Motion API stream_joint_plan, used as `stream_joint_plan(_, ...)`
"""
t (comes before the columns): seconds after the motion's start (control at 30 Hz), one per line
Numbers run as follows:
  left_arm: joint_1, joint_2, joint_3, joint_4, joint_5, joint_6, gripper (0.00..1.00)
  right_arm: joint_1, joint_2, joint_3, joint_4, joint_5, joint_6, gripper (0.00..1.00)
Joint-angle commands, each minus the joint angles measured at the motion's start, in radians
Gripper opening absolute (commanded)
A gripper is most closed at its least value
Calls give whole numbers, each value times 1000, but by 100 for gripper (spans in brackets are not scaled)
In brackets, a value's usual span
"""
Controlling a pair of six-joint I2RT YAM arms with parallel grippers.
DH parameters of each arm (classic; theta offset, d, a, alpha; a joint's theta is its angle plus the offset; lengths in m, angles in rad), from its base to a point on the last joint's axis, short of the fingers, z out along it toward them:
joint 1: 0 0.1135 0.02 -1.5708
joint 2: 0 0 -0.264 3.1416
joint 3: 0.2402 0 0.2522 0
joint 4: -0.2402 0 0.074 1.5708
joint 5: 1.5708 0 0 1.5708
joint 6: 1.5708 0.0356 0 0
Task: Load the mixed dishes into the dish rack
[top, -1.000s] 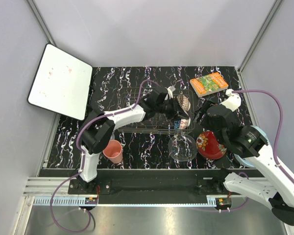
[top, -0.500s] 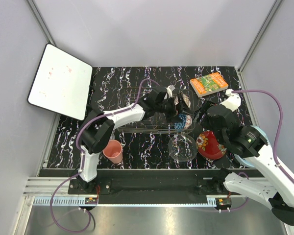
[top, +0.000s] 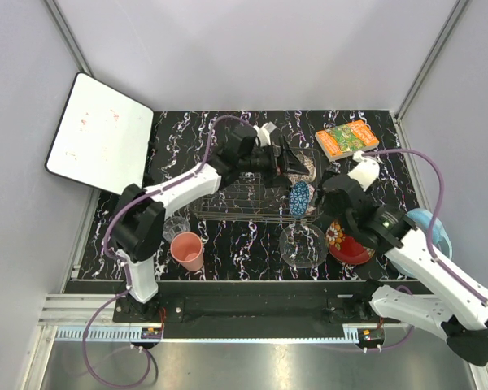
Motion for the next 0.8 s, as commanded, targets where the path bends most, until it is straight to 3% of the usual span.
stream_joint_plan(0.0,81,-117,15,-15,65,40,99,0,117,-19,134,55,-35,78)
stream_joint_plan(0.17,237,-216,-14,-171,56,182,99,0,272,21,205,92,-75,77)
stream_joint_plan(0.3,441,-324,-121,-248,65,289,99,0,380,47,234,121,-98,77)
stream_joint_plan(0.5,685,-414,-263,-282,99,367,99,-1,414,30,299,135,-139,77)
stream_joint_plan(0.6,740,-414,-316,-280,107,378,99,-3,435,30,317,137,-156,77)
stream_joint_plan(0.77,744,-392,-377,-263,104,372,99,-10,480,32,336,131,-167,77)
